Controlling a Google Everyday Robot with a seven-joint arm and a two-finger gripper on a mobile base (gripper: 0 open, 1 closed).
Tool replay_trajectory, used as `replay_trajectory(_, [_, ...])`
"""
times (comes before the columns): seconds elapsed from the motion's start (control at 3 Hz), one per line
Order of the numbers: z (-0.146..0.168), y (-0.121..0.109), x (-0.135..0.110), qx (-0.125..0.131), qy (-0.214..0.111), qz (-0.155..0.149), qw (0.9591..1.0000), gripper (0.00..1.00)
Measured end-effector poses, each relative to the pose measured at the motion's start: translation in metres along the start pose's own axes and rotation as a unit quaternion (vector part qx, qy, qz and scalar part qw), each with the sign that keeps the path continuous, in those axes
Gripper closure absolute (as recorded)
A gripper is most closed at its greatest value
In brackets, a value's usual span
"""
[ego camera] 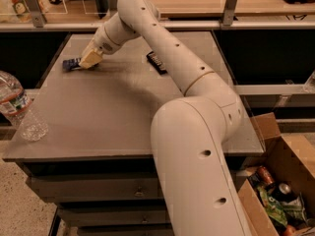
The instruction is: Pick rxbar blueberry
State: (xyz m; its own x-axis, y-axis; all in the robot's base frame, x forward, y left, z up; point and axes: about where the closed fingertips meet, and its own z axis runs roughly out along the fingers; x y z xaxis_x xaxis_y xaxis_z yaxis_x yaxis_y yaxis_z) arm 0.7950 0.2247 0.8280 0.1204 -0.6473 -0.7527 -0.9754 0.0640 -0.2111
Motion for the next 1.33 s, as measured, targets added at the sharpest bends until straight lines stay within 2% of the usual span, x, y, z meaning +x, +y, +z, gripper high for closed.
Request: replay_trajectory(1.33, [-0.0007, -0.0002, -0.0007, 0.000, 0.000, 0.000, 1.0000, 1.00])
